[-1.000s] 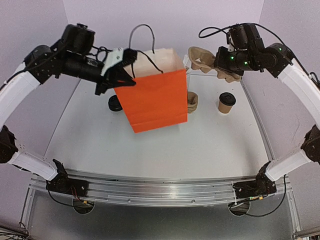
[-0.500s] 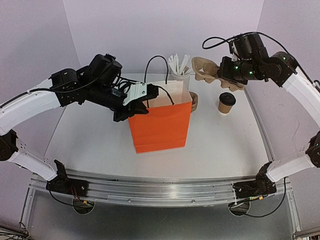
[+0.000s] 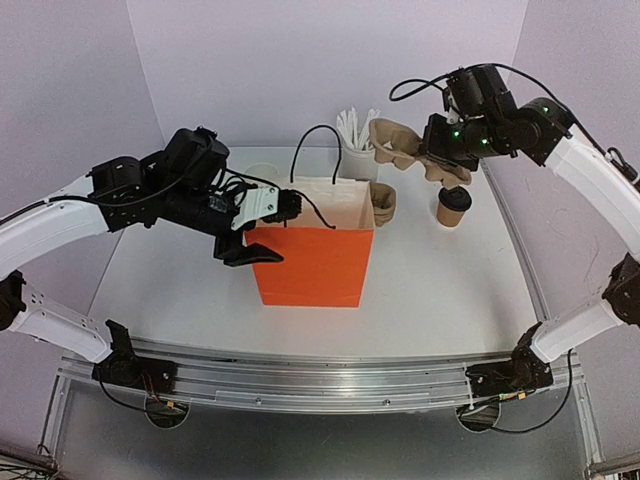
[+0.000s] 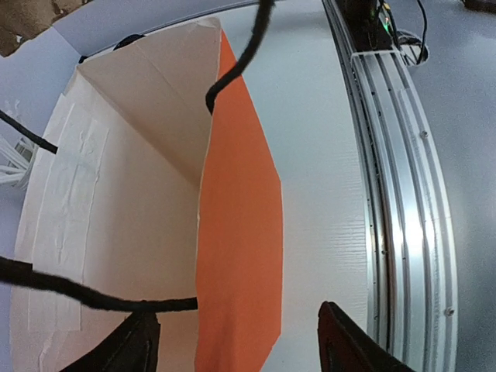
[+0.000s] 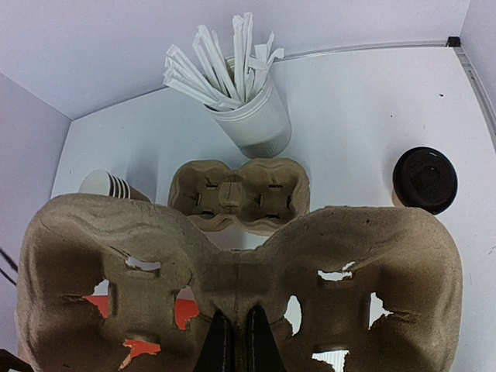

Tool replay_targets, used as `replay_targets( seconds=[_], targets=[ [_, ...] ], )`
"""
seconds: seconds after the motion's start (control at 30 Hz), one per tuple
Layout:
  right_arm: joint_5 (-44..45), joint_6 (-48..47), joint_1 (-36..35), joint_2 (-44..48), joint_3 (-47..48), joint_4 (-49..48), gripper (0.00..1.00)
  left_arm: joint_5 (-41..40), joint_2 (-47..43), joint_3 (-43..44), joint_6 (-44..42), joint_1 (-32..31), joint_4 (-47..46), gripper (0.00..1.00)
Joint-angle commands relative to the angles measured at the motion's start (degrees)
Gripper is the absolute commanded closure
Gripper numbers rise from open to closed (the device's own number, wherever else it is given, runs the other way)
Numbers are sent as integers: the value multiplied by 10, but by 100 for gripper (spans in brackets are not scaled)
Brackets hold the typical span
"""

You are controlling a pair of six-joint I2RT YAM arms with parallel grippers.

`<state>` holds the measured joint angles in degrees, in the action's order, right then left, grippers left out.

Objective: Pack the takeout coffee

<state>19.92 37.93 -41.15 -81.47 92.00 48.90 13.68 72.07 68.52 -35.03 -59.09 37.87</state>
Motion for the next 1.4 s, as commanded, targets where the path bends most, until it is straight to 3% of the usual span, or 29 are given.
replay_targets(
  seconds=[0.0, 0.07, 0.2, 0.27, 0.33, 0.4, 0.57, 0.8, 0.93, 1.1, 1.37],
  targets=[
    [-19, 13, -2, -19, 35, -4, 100, 28, -59, 90, -14, 1, 55, 19],
    [-18, 13, -2, -23, 37, -4, 100, 49, -65, 129, -7, 1, 87, 7],
    [-11, 17, -3, -22, 33, -4, 100, 118, -54, 199, 21, 63, 140, 3],
    [-10, 20, -3, -20, 29, -4, 100, 167, -15, 247, 50, 124, 173, 5],
    [-10, 22, -3, -18, 24, -4, 100, 149, 38, 303, 79, 153, 211, 14],
    [-11, 22, -3, -16, 21, -4, 100, 128, 82, 327, 83, 167, 224, 17],
    [-11, 21, -3, -10, 11, -4, 100, 128, 162, 368, 60, 202, 249, 8],
    [-13, 27, -4, 2, -14, -4, 100, 120, 274, 454, 2, 202, 280, 10],
    [-10, 38, -4, 15, -32, -5, 100, 126, 306, 467, -32, 202, 309, 17],
    [-9, 46, -4, 23, -42, -5, 100, 145, 308, 437, -65, 202, 319, 35],
    [-19, 48, -8, 9, -32, -5, 100, 135, 328, 423, -76, 201, 302, 39]
  ],
)
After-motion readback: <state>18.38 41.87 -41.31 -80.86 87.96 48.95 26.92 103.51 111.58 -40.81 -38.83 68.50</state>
